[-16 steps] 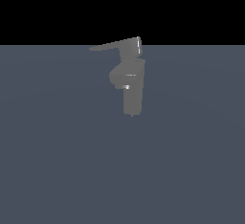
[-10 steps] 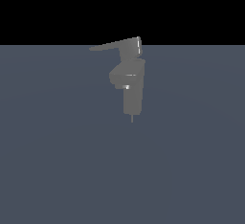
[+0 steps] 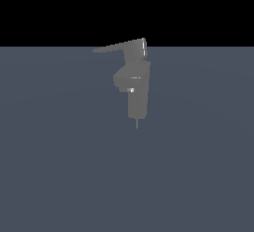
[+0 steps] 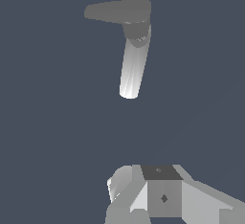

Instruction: Turn on the faucet by rotating a designated handle.

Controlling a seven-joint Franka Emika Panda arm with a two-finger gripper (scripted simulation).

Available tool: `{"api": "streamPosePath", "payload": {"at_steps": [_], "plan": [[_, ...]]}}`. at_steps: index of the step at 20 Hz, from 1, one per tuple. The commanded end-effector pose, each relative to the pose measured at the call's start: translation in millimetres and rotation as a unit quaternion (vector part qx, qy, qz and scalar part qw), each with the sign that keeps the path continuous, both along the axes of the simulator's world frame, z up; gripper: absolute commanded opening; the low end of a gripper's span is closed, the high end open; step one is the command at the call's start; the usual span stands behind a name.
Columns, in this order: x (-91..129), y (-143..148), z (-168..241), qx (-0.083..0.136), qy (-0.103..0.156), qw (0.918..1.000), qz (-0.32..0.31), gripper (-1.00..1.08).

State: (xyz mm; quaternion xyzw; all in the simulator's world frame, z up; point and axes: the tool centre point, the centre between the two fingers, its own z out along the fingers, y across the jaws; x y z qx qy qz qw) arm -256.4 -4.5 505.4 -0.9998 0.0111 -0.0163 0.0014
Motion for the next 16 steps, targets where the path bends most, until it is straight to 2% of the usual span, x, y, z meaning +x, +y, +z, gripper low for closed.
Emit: {"api": "streamPosePath", "payload": {"at_steps": [1,9,16], "plan": [[2.2,0.1,-0.2,0.002,0.001,1.0000,-0.004,-1.00],[21.0,2.5,-1.6,0.019,0.010,0.9988,-0.044,-1.00],[52.2,6.3,-6.7,0.041,0.026,0.9927,-0.111,-1.00]]}}
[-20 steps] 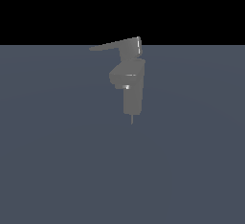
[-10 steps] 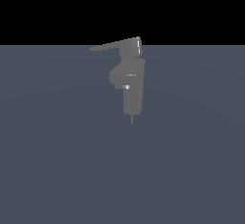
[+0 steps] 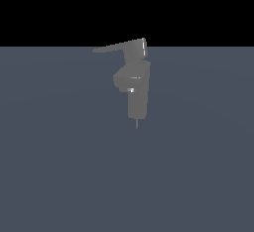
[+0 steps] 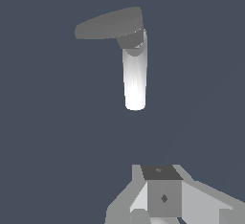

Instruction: Turn on the faucet by rotating a designated handle.

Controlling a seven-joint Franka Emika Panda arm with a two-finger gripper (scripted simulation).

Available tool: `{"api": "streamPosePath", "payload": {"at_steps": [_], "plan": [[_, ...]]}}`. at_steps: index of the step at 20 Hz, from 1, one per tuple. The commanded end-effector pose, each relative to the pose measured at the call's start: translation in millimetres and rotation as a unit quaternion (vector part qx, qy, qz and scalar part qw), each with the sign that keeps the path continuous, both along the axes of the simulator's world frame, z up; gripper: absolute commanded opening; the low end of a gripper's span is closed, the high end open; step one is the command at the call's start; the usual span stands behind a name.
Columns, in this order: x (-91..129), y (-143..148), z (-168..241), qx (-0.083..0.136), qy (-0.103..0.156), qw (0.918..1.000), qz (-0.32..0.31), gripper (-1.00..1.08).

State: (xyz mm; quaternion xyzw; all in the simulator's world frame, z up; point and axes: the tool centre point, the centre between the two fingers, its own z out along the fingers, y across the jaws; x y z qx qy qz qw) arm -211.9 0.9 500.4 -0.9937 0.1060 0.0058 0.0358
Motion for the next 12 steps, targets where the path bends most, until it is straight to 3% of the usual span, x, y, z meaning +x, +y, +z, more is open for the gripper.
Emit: {"api": "streamPosePath", "payload": {"at_steps": [1,7,12], "plan": [[13.3,1.6,-2.9,0.009,0.008,0.9995,-0.028,-1.00],[47.9,6.1,-13.4,0.025,0.030,0.9938,-0.104,-1.00],[76.8,10.3,-25.4,0.034,0.050,0.9839,-0.168,-1.00]]}}
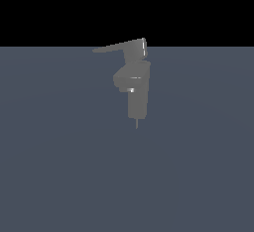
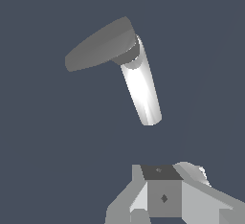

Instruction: Turn on the faucet by rotating a designated handle.

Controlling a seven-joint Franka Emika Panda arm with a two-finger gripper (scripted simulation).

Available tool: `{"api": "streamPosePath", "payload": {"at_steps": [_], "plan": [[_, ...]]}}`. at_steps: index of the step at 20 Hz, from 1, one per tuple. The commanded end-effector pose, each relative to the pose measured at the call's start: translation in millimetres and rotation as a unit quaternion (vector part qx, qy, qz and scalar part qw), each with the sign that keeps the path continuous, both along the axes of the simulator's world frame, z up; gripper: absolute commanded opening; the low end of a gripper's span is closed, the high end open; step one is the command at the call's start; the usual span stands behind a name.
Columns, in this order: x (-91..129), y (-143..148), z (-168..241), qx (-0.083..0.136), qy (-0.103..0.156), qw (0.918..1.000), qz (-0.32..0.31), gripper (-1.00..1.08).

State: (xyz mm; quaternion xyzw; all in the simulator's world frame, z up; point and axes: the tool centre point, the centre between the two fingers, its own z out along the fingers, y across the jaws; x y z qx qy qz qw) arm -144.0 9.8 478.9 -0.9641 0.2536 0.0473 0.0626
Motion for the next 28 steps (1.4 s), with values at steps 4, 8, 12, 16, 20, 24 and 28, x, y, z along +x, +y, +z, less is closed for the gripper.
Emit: {"api": "streamPosePath", "payload": {"at_steps": [4,8,12,16,20,24,28], "plan": [[31.8,5.0,-15.7,0.005,0.024,0.9971,-0.073,-1.00],[54.3,9.0,-29.2,0.005,0.041,0.9912,-0.125,-1.00],[76.3,13.3,-44.4,0.001,0.058,0.9823,-0.178,-1.00],[97.6,17.9,-61.3,-0.005,0.073,0.9703,-0.231,-1.00],[118.0,22.9,-79.5,-0.015,0.087,0.9553,-0.282,-1.00],[137.5,28.2,-98.9,-0.027,0.098,0.9375,-0.333,-1.00],[155.9,34.0,-119.5,-0.041,0.107,0.9170,-0.382,-1.00]]}}
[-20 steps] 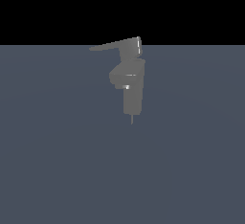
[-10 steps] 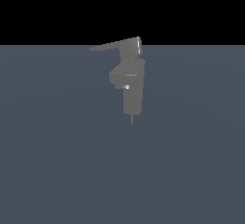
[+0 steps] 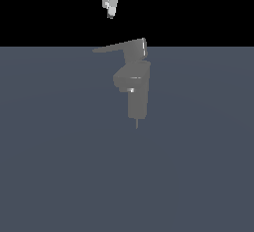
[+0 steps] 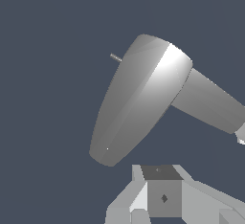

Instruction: Turn on the faucet by rotating a designated handle.

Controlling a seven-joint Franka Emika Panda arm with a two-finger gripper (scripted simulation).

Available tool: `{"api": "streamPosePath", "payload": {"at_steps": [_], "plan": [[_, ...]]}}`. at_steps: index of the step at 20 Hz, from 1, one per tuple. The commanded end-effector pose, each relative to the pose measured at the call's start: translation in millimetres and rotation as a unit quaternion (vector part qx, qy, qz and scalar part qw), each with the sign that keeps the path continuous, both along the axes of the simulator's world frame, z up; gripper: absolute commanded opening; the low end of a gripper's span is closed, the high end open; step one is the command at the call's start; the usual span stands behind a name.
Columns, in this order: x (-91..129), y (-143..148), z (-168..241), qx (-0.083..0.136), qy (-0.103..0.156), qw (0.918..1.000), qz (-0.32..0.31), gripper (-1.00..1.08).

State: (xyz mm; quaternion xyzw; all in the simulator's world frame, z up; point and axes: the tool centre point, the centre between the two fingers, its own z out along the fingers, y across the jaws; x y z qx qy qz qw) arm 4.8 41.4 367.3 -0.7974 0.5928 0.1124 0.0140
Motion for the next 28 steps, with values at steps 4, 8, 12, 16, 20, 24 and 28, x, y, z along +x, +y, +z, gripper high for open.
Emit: {"api": "streamPosePath", "payload": {"at_steps": [4,8,12,16,20,24,28], "plan": [[24.4,8.4,-29.4,-0.025,0.017,0.9970,-0.071,-1.00],[40.5,14.9,-51.5,-0.046,0.026,0.9913,-0.121,-1.00],[53.5,20.9,-71.2,-0.065,0.032,0.9840,-0.163,-1.00],[62.9,25.7,-86.5,-0.081,0.036,0.9770,-0.194,-1.00],[69.0,29.1,-97.1,-0.092,0.037,0.9716,-0.215,-1.00],[72.4,31.0,-103.1,-0.098,0.037,0.9683,-0.227,-1.00],[73.1,31.5,-104.4,-0.099,0.037,0.9676,-0.229,-1.00]]}}
